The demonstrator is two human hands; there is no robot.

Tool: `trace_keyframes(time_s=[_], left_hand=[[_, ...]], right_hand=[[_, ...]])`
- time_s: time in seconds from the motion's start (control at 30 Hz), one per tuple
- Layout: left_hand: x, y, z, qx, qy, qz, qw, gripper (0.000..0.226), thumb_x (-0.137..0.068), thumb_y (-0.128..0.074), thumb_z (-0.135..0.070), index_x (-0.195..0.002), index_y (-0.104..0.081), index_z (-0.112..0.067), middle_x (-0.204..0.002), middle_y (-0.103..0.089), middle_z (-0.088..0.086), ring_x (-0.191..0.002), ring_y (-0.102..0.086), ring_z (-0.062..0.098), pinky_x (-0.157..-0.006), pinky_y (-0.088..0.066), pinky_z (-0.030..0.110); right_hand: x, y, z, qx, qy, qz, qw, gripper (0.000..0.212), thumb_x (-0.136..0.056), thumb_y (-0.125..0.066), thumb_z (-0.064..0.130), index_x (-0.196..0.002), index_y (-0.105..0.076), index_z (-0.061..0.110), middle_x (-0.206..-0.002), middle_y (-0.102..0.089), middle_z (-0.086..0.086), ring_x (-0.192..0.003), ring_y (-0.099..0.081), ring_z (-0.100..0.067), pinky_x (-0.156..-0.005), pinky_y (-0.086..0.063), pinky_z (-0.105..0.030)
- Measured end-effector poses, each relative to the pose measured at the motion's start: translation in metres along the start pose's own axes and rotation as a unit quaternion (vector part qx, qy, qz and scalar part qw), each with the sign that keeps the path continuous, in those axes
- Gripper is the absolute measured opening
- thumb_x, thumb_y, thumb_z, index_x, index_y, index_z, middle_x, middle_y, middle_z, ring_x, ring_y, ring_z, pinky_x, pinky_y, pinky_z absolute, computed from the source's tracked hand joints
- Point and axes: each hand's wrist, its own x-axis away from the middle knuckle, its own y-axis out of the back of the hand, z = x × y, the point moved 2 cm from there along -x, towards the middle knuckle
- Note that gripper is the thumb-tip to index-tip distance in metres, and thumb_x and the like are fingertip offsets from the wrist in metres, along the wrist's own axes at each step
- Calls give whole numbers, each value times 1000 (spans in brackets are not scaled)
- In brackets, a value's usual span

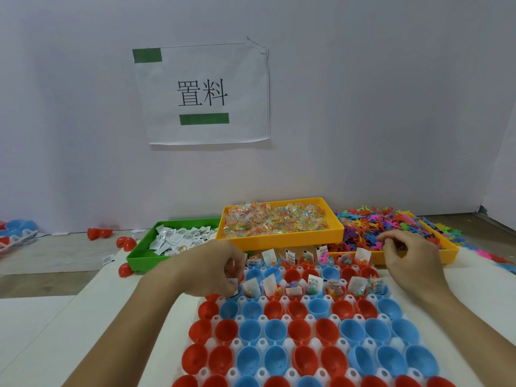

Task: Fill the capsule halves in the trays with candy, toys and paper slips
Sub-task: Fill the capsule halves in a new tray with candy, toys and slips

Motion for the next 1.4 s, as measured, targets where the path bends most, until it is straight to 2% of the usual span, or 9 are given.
trace_keyframes(time_s=[0.3, 0.43, 0.53, 0.83, 1.0, 1.17, 1.23, 1.4], left_hand=[[0, -1, 0, 12, -9, 4, 1000, 18, -81, -75, -22, -84, -60, -31, -76, -52, -5, -60, -44, 8, -52, -39, 18], [0, -2, 0, 1, -8, 1, 1000, 21, -81, -76, -23, -83, -57, -33, -78, -52, -6, -62, -44, 8, -50, -38, 15], [-2, -4, -1, -12, -3, -5, 1000, 26, -81, -76, -23, -79, -53, -36, -79, -50, -9, -64, -45, 7, -54, -39, 19], [-1, -1, 3, 17, -27, -12, 999, 18, -84, -75, -31, -88, -58, -33, -76, -52, -7, -61, -44, 6, -52, -40, 17], [-1, 3, 7, 64, -30, 0, 997, 17, -85, -75, -28, -88, -59, -33, -71, -53, -7, -55, -44, 2, -54, -42, 18], [1, 2, 9, 25, 2, 15, 1000, 27, -81, -78, -29, -94, -58, -39, -83, -55, -7, -65, -46, 6, -56, -45, 15], [1, 1, 8, 22, 6, 16, 1000, 28, -80, -78, -26, -93, -57, -38, -82, -52, -8, -64, -45, 6, -52, -43, 12], [0, -2, 3, 10, 2, 6, 1000, 27, -81, -75, -25, -96, -56, -37, -79, -49, -10, -63, -44, 7, -51, -40, 17]], right_hand=[[0, 0, -1, 2, 3, -1, 1000, 16, -92, -60, -1, -96, -74, 5, -91, -72, -11, -85, -62, -26, -76, -54, -43], [0, 0, -1, -1, 1, 0, 1000, 16, -93, -60, -1, -97, -74, 5, -92, -72, -11, -83, -62, -25, -75, -52, -40], [0, 0, -2, 0, 0, 1, 1000, 16, -93, -60, -1, -98, -74, 5, -93, -72, -12, -82, -62, -25, -73, -51, -38], [0, -1, -1, 1, -3, 1, 1000, 16, -93, -60, -1, -99, -74, 4, -95, -72, -13, -86, -62, -25, -76, -52, -39], [1, 0, -1, 1, -4, 0, 1000, 16, -93, -60, -1, -99, -74, 5, -95, -72, -13, -85, -61, -25, -75, -52, -38], [1, 0, 0, -1, -4, 1, 1000, 16, -93, -60, -1, -99, -74, 5, -94, -72, -13, -86, -62, -27, -77, -53, -41], [1, 0, -1, -1, -2, 0, 1000, 16, -93, -60, -1, -98, -74, 5, -94, -72, -12, -87, -62, -26, -78, -52, -39], [0, 0, -1, 3, 1, -1, 1000, 16, -92, -60, -1, -97, -74, 5, -93, -72, -12, -87, -62, -25, -78, -53, -41]])
